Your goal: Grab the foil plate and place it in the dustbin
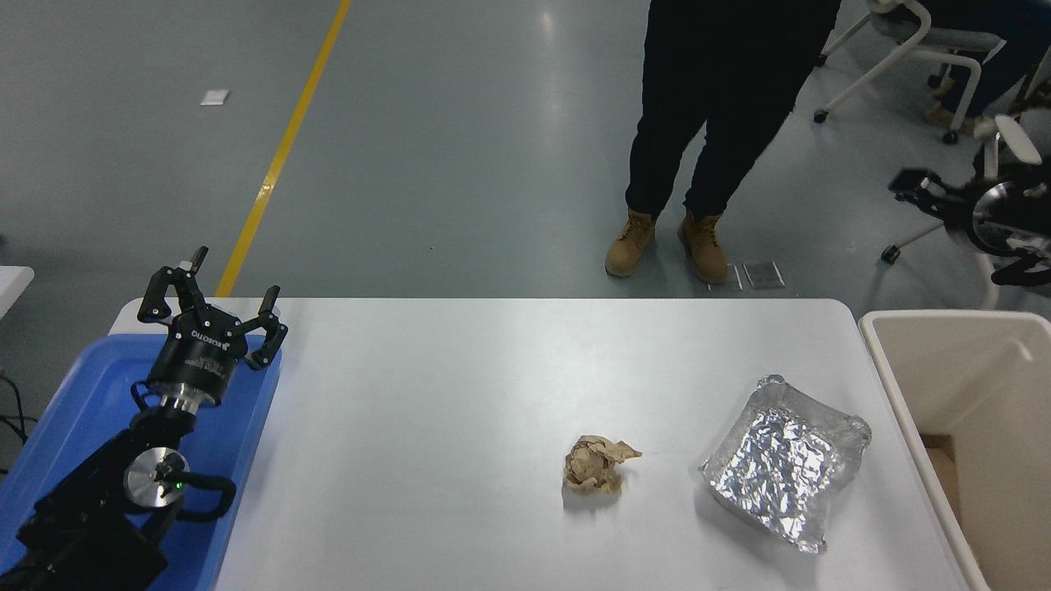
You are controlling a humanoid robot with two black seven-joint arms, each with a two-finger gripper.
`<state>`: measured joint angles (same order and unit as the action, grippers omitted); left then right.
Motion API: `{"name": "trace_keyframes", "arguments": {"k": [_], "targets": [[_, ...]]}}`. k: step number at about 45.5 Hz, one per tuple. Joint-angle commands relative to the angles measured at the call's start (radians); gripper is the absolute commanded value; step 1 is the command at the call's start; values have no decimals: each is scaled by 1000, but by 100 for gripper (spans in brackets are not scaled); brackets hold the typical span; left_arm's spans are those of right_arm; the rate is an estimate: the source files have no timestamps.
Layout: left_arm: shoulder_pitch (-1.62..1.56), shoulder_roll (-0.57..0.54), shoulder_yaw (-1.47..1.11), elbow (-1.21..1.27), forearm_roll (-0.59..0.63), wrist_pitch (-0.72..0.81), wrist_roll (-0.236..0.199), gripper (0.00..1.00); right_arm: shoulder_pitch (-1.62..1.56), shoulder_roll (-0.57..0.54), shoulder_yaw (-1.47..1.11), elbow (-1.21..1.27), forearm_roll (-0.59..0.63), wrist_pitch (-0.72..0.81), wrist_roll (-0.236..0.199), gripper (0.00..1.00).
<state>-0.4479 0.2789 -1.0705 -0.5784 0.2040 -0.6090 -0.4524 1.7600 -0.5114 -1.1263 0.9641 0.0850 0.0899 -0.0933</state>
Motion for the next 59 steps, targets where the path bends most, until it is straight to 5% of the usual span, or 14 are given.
{"name": "trace_keyframes", "arguments": {"k": [1,32,59], "targets": [[0,0,0,0,0,0,0,98,354,7,-128,359,1,155,-2,100],[0,2,0,0,0,2,0,98,782,16,-130,596,1,534,-2,100],[0,0,0,0,0,2,0,98,596,17,-147,570,-4,512,0,100]]}}
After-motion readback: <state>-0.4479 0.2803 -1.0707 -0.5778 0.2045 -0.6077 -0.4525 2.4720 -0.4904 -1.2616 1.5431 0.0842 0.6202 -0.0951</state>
